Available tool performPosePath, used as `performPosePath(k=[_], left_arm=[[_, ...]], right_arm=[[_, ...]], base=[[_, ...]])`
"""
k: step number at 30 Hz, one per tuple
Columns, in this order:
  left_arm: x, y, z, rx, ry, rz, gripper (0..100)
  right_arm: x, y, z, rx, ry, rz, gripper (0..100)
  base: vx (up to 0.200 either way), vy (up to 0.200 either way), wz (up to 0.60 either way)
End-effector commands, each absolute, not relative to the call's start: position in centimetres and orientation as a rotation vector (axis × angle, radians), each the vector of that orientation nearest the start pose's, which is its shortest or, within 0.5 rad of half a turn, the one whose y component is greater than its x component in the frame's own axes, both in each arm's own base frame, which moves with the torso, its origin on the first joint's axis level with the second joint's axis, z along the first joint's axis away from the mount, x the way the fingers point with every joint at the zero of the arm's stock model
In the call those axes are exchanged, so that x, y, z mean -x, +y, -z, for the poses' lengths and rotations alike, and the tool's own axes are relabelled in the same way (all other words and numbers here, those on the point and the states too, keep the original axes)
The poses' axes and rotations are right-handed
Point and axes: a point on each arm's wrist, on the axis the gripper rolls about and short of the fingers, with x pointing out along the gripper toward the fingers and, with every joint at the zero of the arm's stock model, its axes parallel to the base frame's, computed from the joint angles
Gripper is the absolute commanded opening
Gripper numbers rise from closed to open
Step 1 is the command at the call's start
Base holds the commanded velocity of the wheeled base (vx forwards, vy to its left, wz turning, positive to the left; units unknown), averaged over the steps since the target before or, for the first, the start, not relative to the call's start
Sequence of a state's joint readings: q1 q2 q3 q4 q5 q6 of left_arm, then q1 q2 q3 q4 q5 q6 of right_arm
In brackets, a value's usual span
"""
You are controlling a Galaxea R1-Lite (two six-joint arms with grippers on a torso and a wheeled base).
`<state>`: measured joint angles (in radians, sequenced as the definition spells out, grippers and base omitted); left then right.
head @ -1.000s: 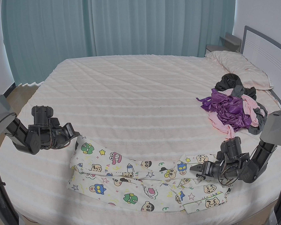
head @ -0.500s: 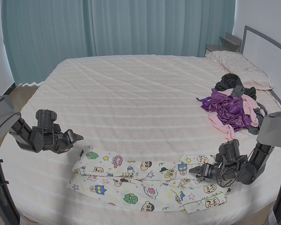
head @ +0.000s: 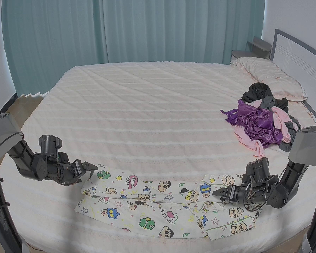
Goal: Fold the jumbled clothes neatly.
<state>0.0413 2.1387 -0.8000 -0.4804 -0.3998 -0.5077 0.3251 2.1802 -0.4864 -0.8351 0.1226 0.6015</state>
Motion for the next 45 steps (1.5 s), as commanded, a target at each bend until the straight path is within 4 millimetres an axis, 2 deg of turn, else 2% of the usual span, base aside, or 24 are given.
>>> performPosePath(k=[1,9,14,15,26,38,39,45], left_arm=[[-31.0,0.5,-0.7,0.645,1.025,0.171,100],[-29.3,0.8,-0.4,0.638,1.056,0.196,100],[-29.2,0.8,-0.5,0.627,1.054,0.202,100],[-29.2,0.8,-0.5,0.627,1.054,0.202,0],[-29.4,1.0,-0.8,0.632,1.038,0.192,0],[-28.7,1.1,-1.0,0.614,1.046,0.169,0],[-28.7,1.1,-1.0,0.611,1.045,0.163,100],[-28.8,1.1,-1.1,0.607,1.034,0.165,100]], right_arm=[[-27.5,9.6,1.5,-0.467,0.961,-0.146,100],[-27.5,9.6,1.5,-0.467,0.961,-0.146,100],[-27.5,9.6,1.5,-0.465,0.962,-0.146,100],[-27.5,9.6,1.5,-0.465,0.962,-0.146,100],[-27.5,9.6,1.4,-0.465,0.960,-0.149,100],[-27.5,9.6,1.5,-0.464,0.961,-0.148,100],[-27.5,9.6,1.5,-0.464,0.961,-0.148,100],[-27.5,9.6,1.5,-0.463,0.961,-0.149,100]], base=[[0.000,0.000,0.00],[0.000,0.000,0.00],[0.000,0.000,0.00],[0.000,0.000,0.00],[0.000,0.000,0.00],[0.000,0.000,0.00],[0.000,0.000,0.00],[0.000,0.000,0.00]])
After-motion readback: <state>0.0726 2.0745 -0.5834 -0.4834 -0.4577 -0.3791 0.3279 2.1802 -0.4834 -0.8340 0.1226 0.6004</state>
